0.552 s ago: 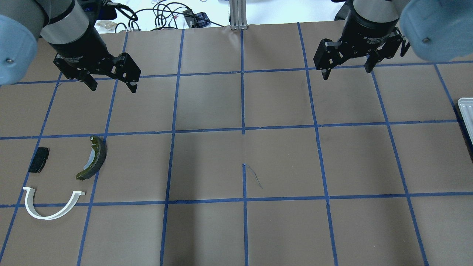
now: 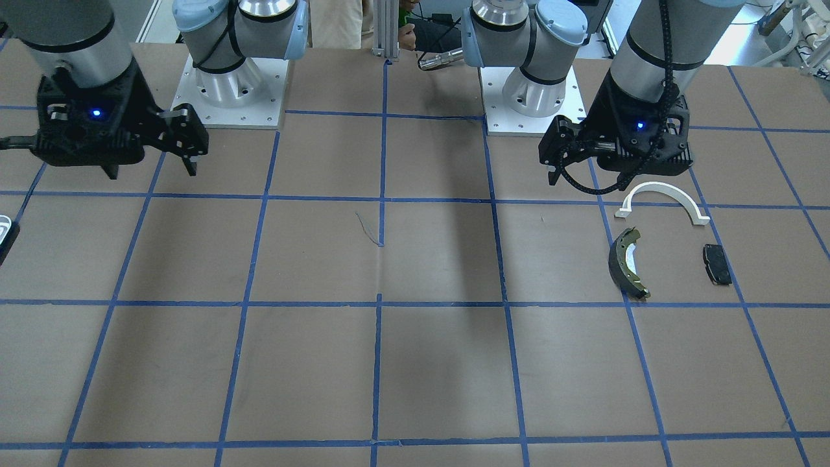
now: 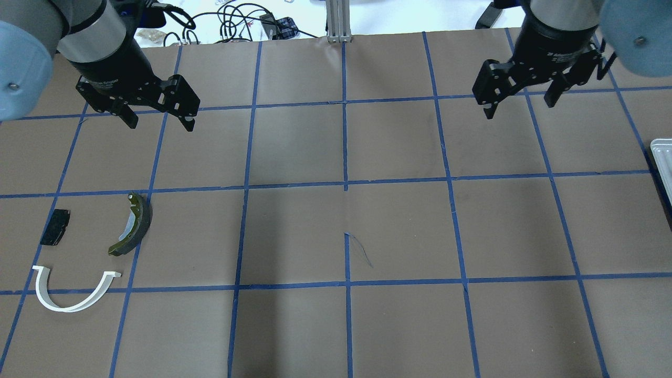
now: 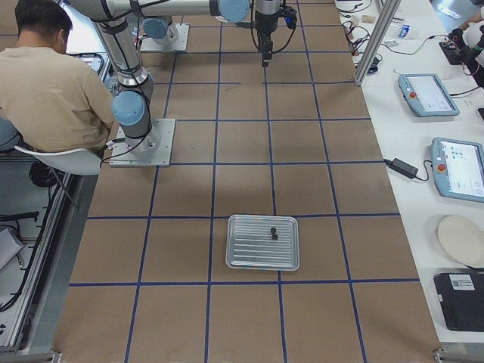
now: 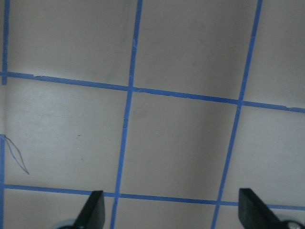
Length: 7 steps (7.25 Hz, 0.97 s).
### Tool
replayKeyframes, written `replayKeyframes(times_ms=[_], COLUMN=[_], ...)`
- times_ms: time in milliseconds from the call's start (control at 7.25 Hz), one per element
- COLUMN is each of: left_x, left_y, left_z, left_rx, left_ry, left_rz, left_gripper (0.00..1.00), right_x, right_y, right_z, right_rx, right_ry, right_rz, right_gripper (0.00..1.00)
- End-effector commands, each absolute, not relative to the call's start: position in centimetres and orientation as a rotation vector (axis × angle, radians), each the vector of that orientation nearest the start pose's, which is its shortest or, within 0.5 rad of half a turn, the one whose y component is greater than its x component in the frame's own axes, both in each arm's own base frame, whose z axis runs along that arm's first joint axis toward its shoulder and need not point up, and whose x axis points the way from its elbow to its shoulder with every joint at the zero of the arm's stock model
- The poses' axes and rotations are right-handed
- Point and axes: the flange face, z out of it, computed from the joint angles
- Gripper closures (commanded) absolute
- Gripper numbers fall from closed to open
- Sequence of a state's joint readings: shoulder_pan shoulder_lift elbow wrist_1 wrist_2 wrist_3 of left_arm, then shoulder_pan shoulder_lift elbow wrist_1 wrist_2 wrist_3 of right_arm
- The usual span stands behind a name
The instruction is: Place bearing gear from tray to pile
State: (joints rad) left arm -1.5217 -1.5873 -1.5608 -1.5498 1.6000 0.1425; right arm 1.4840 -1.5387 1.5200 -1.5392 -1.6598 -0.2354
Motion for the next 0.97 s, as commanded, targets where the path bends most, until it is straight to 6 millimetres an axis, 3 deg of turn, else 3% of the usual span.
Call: replayKeyframes(times_ms=[0,276,414,552,828], left_x=[-10.6,-10.6,-10.6,-10.6,-10.5], left_y=[-50.6,-50.7,-50.8,-50.8,-50.8], left_z=[48.7,48.6,48.6,48.6,48.5], left_rx=[0.143,0.145,0.145,0.143,0.145], left_ry=[3.106,3.108,3.108,3.107,3.106], left_rz=[-0.019,-0.017,-0.022,-0.024,-0.022], left_gripper=[0.00,0.00,0.00,0.00,0.00], right_x=[-4.1,-16.4,-21.7,-25.4,-29.4], right_y=[-52.0,-53.3,-54.8,-56.1,-56.0], right_z=[48.7,43.9,40.3,37.1,33.0], right_rx=[-0.375,-0.555,-0.698,-0.870,-1.102], right_ry=[3.193,3.109,3.089,3.066,2.950], right_rz=[0.099,0.171,0.148,0.118,0.169], right_gripper=[0.00,0.00,0.00,0.00,0.00])
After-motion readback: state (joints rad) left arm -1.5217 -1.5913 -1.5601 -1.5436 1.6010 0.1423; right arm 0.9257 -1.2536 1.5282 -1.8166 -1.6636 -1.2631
